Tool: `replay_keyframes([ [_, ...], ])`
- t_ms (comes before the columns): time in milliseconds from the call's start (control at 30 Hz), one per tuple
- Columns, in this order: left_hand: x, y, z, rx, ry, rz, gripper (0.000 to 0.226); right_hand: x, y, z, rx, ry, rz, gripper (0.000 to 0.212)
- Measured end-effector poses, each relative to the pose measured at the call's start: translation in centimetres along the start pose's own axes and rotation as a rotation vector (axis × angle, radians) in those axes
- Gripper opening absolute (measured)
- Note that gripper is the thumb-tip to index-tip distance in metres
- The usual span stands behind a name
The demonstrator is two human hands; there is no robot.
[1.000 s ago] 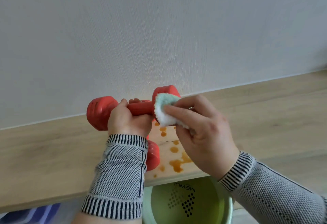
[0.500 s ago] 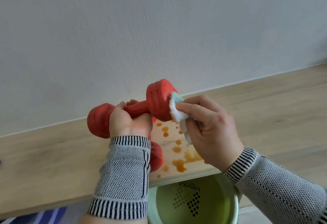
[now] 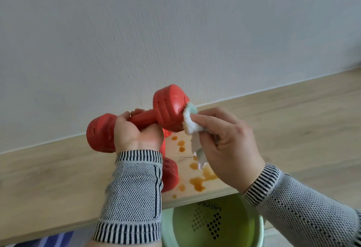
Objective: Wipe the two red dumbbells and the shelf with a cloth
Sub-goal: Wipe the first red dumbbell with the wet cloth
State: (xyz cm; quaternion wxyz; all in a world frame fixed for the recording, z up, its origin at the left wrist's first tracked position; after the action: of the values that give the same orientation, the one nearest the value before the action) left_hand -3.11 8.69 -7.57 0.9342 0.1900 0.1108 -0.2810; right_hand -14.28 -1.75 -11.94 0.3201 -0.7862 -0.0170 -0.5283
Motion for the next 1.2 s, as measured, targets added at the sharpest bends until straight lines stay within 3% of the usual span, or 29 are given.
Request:
replay_keyframes([
  [133, -0.3, -0.3, 0.0, 0.044, 0.014, 0.030, 0.050, 0.3, 0.3, -0.1, 0.004, 0.001, -0.022, 0.031],
  [300, 0.4, 0.1, 0.2, -0.155, 0.138, 0.092, 0.036, 0.0, 0.4, -0.1, -0.018, -0.007, -0.007, 0.030],
  [467, 0.4, 0.0, -0.1, -0.221, 0.121, 0.084, 0.028, 0.3, -0.2, -0.2, -0.016, -0.017, -0.090, 0.029],
  [600, 0.0, 0.3, 0.0, -0.135, 0.147, 0.110, 0.044, 0.2, 1.8, -0.6, -0.082, -0.093, -0.004, 0.028],
  [700, 0.0, 0.5, -0.2, -0.087, 0.171, 0.125, 0.057, 1.1, 1.2, -1.3, -0.056, 0.007, 0.000, 0.028],
  [867, 0.7, -0.1, -1.1, -0.092, 0.106, 0.058, 0.047, 1.0, -1.6, -0.9, -0.067, -0.032, -0.218, 0.025],
  [1067, 0.6, -0.4, -1.1, -0.084, 0.081, 0.080, 0.039, 1.2, 0.9, -1.5, -0.040, -0.034, -0.050, 0.028],
  [1200, 0.8, -0.1, -1.2, -0.098, 0.008, 0.089, 0.035, 1.4, -0.9, -1.3, -0.057, -0.089, -0.189, 0.027],
])
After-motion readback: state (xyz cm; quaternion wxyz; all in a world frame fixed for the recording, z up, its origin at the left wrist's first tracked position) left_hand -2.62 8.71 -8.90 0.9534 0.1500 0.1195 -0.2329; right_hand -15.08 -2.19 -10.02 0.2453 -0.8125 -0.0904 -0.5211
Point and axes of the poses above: each hand's wrist, its own x-axis towards the middle knuckle, its own z-axis out of the palm, y = z × x, the point moved 1 cm from there along x, towards the middle knuckle, and after that the axes turned 3 degrees about -z, right-handed, at the moved point
